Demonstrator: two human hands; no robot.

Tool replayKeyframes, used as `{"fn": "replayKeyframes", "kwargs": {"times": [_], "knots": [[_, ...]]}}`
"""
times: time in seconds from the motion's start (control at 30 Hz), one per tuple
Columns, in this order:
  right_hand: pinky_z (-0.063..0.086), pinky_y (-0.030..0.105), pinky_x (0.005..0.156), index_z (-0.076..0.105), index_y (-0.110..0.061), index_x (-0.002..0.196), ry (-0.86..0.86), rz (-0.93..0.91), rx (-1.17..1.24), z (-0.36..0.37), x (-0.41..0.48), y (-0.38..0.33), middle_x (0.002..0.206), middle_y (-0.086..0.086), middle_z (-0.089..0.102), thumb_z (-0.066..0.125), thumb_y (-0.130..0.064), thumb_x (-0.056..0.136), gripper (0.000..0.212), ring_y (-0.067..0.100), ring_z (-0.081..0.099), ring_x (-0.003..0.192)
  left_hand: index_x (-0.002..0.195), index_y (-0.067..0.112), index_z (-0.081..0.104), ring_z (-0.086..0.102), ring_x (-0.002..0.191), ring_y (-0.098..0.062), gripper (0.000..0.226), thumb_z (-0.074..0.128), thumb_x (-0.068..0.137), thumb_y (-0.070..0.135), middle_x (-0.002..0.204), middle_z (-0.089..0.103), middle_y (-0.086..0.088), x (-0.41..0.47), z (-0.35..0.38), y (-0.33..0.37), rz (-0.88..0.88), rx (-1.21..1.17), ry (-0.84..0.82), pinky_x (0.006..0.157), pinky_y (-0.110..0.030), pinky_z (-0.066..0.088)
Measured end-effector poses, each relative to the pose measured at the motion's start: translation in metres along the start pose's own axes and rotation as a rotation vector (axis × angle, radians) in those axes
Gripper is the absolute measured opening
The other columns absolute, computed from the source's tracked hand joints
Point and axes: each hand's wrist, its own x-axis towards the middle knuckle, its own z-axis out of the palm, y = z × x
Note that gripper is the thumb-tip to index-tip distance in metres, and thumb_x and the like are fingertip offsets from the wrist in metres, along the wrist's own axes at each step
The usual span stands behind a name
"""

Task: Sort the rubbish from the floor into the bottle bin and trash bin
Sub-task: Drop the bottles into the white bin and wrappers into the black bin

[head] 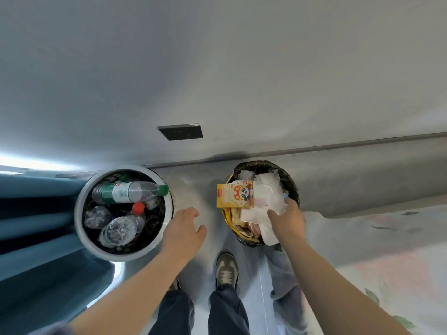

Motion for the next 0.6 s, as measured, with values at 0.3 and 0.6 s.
{"fn": "replayKeyframes", "kwargs": {"times": [0.3,0.6], "knots": [[0.043,0.032,0.091,0.044,-0.011,0.135,-0.098,-0.102,-0.089,-0.023,-0.031,-0.016,0.135,0.012,0.053,0.056,-0.014,0.088,0.049,0.027,0.053,0.119,0.128,0.017,0.049,0.056,0.112,-0.019,0.039,0.054,0.091,0.027,0.128,0.053,-0.001,-0.022,-0.029,0.025,0.021,-0.042,0.046,0.091,-0.032,0.045],[0.042,0.027,0.083,0.050,-0.011,0.131,-0.100,-0.210,-0.190,-0.038,-0.063,-0.026,0.132,0.010,0.056,0.055,-0.014,0.088,0.043,0.026,0.056,0.113,0.127,0.018,0.049,0.056,0.112,-0.018,0.039,0.054,0.090,0.028,0.130,0.052,0.001,-0.053,-0.048,0.022,-0.005,-0.088,0.086,0.089,-0.032,0.045]]}}
